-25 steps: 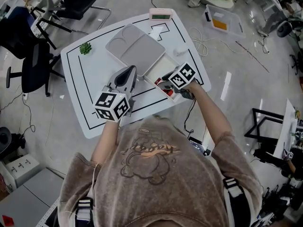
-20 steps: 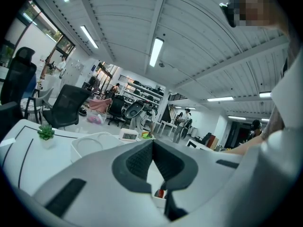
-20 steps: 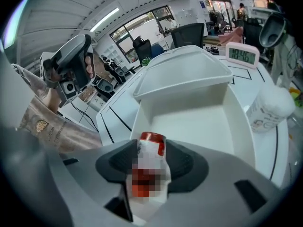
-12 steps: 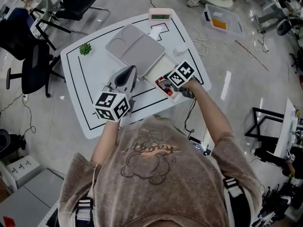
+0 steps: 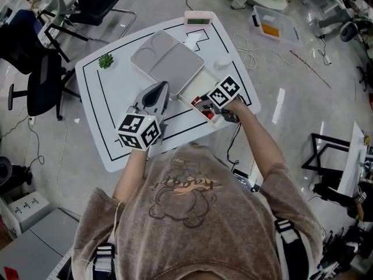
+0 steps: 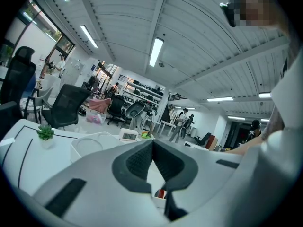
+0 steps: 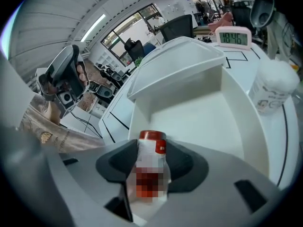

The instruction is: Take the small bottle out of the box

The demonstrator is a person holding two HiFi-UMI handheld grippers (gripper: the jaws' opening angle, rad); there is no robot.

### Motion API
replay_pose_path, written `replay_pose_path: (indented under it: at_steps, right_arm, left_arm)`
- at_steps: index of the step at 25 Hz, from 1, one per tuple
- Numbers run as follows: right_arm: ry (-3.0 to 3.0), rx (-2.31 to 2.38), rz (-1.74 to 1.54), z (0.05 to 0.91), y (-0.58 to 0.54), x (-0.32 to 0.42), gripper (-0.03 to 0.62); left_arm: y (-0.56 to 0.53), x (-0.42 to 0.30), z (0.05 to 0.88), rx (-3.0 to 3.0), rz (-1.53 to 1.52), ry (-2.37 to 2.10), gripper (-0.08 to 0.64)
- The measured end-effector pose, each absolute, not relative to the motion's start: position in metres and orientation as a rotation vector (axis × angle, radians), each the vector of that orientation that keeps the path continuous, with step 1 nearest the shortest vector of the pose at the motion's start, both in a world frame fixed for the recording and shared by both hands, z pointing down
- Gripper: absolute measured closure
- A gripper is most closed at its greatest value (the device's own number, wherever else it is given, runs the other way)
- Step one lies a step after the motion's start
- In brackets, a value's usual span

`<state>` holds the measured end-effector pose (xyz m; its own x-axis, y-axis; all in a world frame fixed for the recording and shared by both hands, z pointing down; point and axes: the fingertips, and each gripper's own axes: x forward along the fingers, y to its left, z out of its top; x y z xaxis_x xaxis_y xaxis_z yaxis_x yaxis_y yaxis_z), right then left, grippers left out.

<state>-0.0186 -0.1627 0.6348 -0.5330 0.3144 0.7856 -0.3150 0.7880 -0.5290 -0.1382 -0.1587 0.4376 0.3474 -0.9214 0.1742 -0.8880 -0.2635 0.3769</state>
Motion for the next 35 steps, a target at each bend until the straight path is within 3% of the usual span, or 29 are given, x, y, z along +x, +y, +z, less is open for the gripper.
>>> replay_pose_path:
  at_steps: [29,35]
  right_arm:
    - [-1.931,0.087,0.613,0.640,-0.164,-0.012,0.397]
    - [-2.006,0.136,0.550,0.609,-0.182,-0.013,0.397]
  left_arm:
    - [-0.154,-0.143,0.440,2.208,-0.122,-1.566,0.552]
    - [-0.158,-0.142,0.438,2.222,-0.134,-1.550,0.552]
